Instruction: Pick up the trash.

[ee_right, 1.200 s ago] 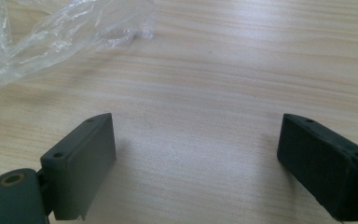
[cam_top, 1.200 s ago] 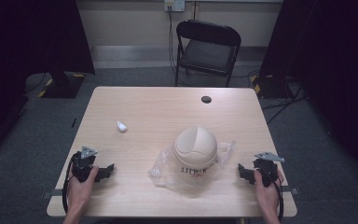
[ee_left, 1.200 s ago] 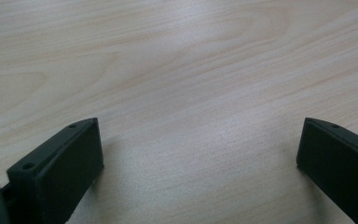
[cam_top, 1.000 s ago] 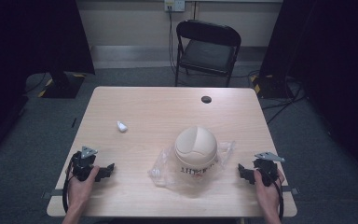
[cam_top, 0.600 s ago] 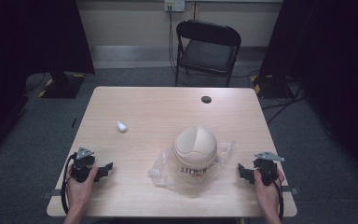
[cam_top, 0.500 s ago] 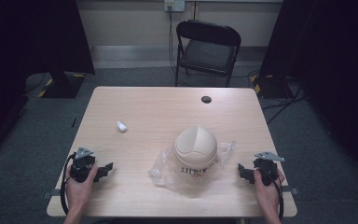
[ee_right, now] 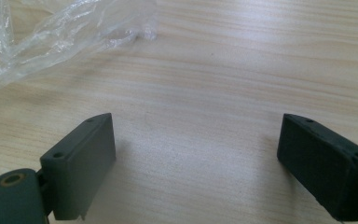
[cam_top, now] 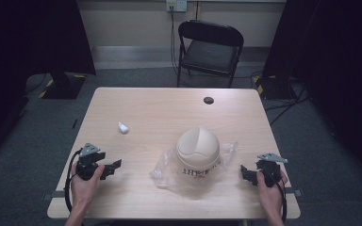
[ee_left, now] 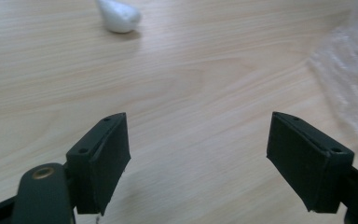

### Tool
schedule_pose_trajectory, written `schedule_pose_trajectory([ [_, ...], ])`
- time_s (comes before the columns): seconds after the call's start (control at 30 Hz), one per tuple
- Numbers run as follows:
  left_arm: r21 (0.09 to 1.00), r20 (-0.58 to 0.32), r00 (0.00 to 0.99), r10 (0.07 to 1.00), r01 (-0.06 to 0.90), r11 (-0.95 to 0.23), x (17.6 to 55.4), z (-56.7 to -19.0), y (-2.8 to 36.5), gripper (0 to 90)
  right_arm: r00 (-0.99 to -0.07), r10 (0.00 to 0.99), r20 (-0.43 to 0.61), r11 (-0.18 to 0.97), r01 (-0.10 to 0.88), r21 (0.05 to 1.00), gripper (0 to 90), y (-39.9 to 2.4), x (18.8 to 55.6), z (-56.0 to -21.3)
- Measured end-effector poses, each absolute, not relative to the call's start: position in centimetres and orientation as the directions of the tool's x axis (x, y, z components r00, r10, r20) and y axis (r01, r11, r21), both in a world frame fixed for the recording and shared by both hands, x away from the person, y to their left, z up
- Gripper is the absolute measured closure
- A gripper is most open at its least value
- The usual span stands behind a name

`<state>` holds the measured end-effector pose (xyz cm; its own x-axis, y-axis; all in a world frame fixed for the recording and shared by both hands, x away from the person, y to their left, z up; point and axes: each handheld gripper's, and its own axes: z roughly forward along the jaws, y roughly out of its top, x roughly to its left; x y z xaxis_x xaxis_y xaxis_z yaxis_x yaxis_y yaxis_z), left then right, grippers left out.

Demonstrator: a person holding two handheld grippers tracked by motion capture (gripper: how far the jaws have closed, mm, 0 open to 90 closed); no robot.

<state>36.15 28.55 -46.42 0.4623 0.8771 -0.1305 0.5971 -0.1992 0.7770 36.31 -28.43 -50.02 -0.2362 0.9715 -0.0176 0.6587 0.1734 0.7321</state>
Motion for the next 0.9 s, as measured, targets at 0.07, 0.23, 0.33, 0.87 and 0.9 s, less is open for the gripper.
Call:
schedule_pose_trajectory([
  [0.07, 0.787, -0.13, 0.493, 0.86, 0.579, -0.213, 36.3, -45.8, 27.7, 21.0, -0.238, 0.971, -0.017, 0.174, 0.659, 0.732, 10.4, -28.4, 36.3, -50.0],
  [0.23, 0.807, -0.145, 0.552, 0.822, 0.546, -0.225, 36.9, -44.6, 25.8, 21.0, -0.237, 0.971, -0.016, 0.173, 0.659, 0.732, 10.5, -28.4, 36.4, -50.0],
  [0.33, 0.816, -0.132, 0.595, 0.793, 0.52, -0.254, 37.4, -44.1, 24.3, 20.9, -0.237, 0.971, -0.017, 0.173, 0.658, 0.732, 10.5, -28.4, 36.4, -50.0],
  [0.87, 0.861, -0.111, 0.699, 0.706, 0.423, -0.283, 39.2, -41.0, 19.0, 20.4, -0.238, 0.971, -0.017, 0.174, 0.658, 0.732, 10.5, -28.4, 36.4, -50.0],
  [0.9, 0.861, -0.115, 0.702, 0.703, 0.423, -0.282, 39.3, -40.9, 18.7, 20.4, -0.236, 0.971, -0.016, 0.173, 0.659, 0.732, 10.5, -28.4, 36.4, -50.0],
])
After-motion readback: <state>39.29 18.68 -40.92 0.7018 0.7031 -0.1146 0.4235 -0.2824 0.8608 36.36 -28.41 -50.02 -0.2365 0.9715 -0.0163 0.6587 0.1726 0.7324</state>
